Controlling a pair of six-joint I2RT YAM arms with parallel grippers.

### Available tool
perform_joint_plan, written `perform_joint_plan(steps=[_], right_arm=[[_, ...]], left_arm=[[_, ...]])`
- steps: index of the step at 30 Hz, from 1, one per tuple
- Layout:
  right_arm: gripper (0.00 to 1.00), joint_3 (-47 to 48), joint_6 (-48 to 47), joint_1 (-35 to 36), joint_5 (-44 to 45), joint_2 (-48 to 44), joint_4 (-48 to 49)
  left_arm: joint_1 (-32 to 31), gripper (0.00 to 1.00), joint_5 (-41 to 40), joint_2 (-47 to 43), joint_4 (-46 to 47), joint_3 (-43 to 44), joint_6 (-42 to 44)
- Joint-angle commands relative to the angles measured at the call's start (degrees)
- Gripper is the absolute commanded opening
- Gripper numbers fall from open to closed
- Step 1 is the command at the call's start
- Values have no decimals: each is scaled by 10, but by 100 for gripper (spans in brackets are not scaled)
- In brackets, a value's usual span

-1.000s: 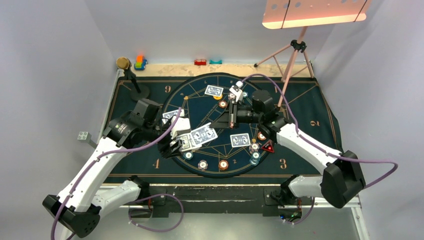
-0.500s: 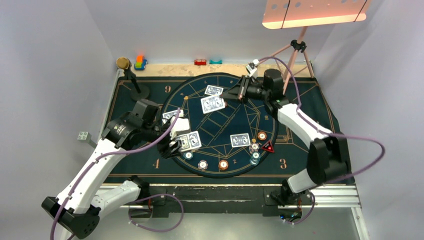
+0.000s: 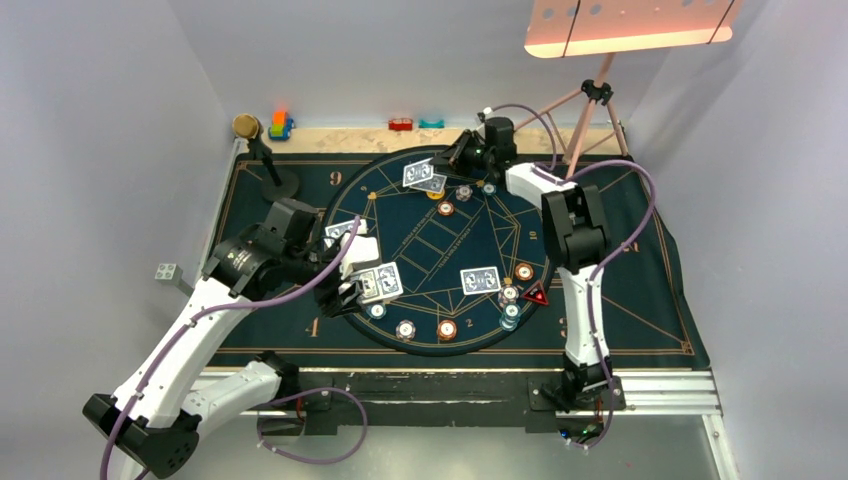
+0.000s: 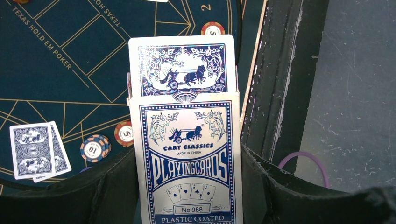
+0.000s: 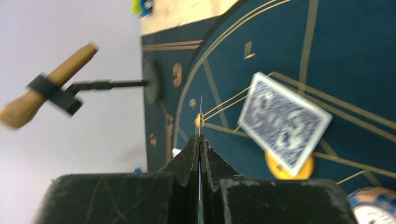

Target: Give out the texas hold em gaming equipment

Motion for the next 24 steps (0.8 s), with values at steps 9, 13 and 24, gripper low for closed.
perform_joint_plan(steps=[9, 13, 24], right_arm=[[47, 133, -58, 2, 133, 69, -137], [77, 120, -82, 4, 153, 24, -173], [91, -97, -136, 60, 88, -283, -145]], left_arm=[[2, 0, 21, -8, 6, 22, 3], [2, 0, 20, -11, 6, 15, 3], [2, 0, 23, -17, 10, 11, -1]])
